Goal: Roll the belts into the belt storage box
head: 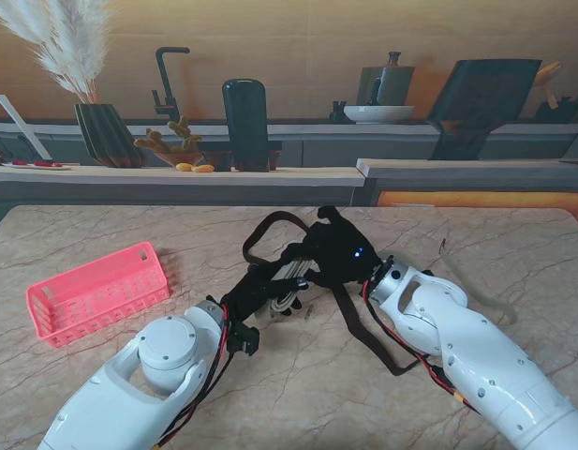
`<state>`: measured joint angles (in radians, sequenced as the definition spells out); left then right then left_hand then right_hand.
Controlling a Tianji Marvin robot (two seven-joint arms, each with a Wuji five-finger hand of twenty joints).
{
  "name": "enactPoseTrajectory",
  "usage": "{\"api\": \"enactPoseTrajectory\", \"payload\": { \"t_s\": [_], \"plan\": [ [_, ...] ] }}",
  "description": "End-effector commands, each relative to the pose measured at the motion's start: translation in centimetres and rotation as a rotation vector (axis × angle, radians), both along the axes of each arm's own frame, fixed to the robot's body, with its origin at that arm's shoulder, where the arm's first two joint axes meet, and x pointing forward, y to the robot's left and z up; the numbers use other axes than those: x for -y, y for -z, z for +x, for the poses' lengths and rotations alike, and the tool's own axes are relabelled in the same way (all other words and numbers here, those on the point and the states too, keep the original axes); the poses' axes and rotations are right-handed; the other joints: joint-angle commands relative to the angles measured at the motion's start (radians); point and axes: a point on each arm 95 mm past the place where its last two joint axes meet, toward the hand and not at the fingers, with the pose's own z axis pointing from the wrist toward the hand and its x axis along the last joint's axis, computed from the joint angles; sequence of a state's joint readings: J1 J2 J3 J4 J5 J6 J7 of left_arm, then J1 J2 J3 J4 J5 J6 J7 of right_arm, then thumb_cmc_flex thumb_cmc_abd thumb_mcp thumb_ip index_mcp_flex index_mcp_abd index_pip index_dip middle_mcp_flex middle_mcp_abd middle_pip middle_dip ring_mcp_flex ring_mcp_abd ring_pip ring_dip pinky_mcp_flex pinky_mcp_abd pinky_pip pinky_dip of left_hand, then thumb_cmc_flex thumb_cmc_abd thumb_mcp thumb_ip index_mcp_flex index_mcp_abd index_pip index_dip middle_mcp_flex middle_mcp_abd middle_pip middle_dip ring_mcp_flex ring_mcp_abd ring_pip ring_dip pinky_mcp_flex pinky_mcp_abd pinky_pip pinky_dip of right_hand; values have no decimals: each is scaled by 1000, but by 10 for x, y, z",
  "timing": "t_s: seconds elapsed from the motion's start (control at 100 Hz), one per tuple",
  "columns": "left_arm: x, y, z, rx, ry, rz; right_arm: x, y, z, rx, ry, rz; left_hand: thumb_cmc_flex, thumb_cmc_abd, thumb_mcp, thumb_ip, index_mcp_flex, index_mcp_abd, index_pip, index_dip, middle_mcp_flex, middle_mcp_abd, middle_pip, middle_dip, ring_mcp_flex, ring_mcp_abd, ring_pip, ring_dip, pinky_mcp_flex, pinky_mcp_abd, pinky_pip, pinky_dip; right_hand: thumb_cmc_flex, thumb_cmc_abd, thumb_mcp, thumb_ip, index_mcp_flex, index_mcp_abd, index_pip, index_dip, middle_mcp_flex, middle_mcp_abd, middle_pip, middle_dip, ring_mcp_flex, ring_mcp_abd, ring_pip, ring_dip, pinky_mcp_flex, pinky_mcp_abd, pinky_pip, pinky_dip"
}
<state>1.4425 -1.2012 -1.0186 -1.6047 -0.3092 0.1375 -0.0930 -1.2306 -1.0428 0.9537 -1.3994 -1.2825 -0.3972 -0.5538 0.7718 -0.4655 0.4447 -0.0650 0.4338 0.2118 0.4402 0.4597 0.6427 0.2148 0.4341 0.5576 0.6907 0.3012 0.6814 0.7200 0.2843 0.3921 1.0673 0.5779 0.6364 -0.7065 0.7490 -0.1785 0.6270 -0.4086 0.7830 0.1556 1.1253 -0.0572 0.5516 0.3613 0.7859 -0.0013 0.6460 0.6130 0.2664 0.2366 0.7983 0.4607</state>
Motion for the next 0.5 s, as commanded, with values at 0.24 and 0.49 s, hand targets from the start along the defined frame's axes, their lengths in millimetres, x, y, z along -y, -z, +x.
{"api": "enactPoseTrajectory", "payload": {
  "t_s": [0.24,0.49],
  "plan": [
    [3,-5,-4,23,-37,-22,16,-14,-5,87,88,37,19,29,-7,25,-7,-70,-26,-24,24,-1,-23,-45,17,-2,-8,-14,11,9,0,-6,76,93,118,21,212,40,275,58,17,24,42,-6,9,8,40,14,-34,43,49,-7],
    [4,-3,-6,15,-34,-22,23,-25,-9,148,124,59,36,41,1,30,-24,-77,-22,-31,8,-11,-27,-71,12,0,6,-12,7,5,14,-4,81,90,120,27,211,57,275,57,12,31,56,-11,5,12,56,16,-40,47,60,-17]
  ]
}}
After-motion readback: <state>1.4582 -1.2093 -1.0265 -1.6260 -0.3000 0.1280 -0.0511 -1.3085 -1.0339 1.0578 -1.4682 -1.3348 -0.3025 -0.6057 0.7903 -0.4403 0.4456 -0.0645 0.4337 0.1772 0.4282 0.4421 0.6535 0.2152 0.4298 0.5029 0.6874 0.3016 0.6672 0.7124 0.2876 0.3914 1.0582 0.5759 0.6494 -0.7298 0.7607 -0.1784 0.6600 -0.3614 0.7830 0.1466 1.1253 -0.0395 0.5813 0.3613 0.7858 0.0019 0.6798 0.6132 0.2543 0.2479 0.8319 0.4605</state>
